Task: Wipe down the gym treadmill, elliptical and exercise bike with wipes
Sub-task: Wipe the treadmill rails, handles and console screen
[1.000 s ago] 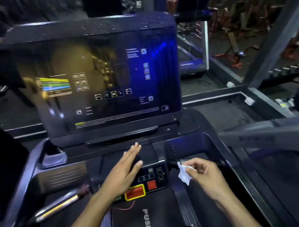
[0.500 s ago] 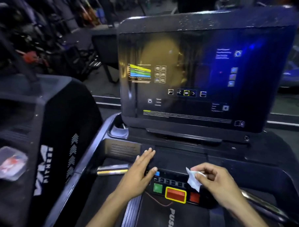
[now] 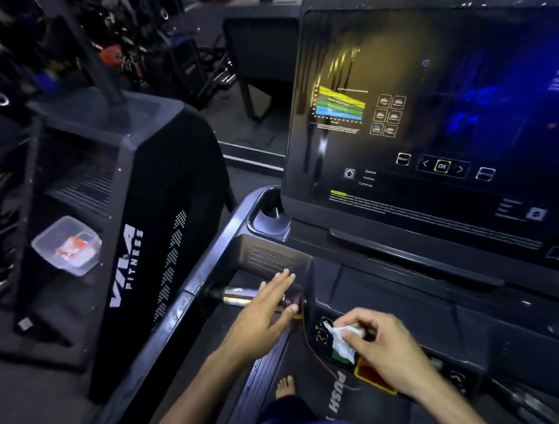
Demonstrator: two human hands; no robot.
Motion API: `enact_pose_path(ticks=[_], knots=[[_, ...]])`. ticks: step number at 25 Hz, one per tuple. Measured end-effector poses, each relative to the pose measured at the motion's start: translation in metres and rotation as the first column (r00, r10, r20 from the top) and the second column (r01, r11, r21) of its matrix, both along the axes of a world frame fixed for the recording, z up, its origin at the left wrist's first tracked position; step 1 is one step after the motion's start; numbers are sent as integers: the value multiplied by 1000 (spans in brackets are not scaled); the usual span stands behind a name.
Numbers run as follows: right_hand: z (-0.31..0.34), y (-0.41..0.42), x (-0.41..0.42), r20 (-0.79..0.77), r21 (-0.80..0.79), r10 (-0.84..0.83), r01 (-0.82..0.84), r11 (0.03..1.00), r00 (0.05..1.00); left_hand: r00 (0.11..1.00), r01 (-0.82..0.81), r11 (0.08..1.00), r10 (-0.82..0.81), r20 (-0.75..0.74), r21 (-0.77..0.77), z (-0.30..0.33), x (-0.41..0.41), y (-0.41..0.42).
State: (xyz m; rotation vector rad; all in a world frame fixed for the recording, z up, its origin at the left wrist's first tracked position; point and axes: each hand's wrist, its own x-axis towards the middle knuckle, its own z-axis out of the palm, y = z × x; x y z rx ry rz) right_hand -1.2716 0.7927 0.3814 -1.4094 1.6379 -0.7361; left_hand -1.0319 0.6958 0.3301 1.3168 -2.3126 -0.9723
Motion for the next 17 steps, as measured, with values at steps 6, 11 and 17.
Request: enact_pose_path(ticks=[6, 11, 17], knots=[[41, -68, 32, -36, -114, -75, 70, 991, 997, 993, 63, 971, -84, -87, -230, 34, 21, -90], [117, -135, -8, -38, -453, -361, 306, 838, 932, 948, 85, 821, -242, -209, -564, 110, -28, -193], [181, -122, -103, 311, -576, -710, 720, 387, 631, 872, 221, 524, -484, -74, -823, 194, -143, -238]])
